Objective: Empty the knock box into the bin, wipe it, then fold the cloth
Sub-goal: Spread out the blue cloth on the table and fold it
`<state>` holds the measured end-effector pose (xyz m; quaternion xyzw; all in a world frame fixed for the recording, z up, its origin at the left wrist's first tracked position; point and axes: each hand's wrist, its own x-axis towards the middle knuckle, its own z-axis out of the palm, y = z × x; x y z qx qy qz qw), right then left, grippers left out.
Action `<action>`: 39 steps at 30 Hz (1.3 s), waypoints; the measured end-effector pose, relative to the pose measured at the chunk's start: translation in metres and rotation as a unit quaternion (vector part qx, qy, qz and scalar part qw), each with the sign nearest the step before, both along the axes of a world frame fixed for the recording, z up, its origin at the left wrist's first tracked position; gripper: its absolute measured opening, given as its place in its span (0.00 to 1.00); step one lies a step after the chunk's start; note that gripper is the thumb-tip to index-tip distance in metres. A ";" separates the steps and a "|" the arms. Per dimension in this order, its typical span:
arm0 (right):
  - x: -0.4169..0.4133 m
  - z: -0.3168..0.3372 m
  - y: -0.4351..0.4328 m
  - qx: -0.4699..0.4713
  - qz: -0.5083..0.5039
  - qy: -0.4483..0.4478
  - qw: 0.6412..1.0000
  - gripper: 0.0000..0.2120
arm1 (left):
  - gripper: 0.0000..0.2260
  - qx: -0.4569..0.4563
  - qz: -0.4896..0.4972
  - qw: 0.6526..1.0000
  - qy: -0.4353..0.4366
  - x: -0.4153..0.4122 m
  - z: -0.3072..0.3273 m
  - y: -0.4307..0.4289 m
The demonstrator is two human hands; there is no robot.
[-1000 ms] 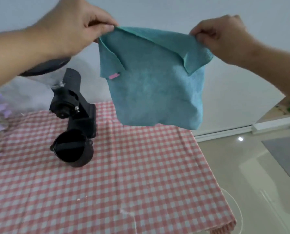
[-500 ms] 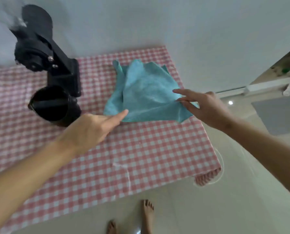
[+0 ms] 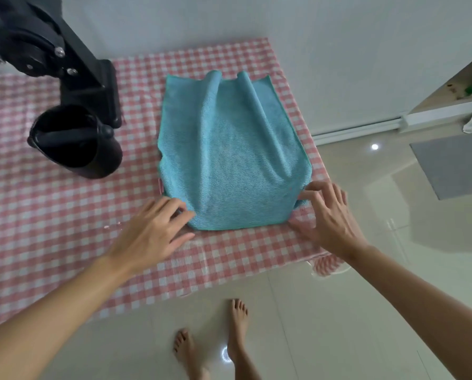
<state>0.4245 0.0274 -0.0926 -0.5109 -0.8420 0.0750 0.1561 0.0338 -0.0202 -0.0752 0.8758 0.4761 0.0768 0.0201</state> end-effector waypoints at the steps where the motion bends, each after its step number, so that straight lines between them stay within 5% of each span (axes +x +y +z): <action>1: 0.001 -0.002 0.000 -0.004 0.001 -0.005 1.000 0.27 | 0.17 -0.004 -0.004 1.000 0.000 -0.003 0.000 -0.003; 8: -0.009 -0.001 0.012 0.031 0.070 -0.031 0.997 0.10 | 0.12 -0.022 0.019 0.999 -0.018 -0.011 -0.001 -0.010; 12: -0.006 0.002 0.021 0.001 0.005 0.008 1.000 0.11 | 0.11 -0.017 0.040 0.999 -0.029 -0.016 -0.004 -0.006; 19: 0.017 -0.007 0.027 0.018 0.045 0.028 0.998 0.12 | 0.15 -0.017 0.057 0.997 -0.056 -0.019 -0.009 -0.001; 25: 0.028 -0.016 0.031 0.045 0.051 0.030 0.997 0.09 | 0.30 -0.036 0.121 0.992 -0.029 0.009 -0.008 0.005; 30: 0.027 -0.012 0.032 0.047 0.049 0.025 0.997 0.07 | 0.16 -0.015 0.099 0.993 -0.055 0.023 -0.007 0.018; 39: 0.026 -0.008 0.029 0.038 0.043 0.015 0.998 0.09 | 0.08 0.044 0.062 0.997 0.020 -0.019 -0.010 0.038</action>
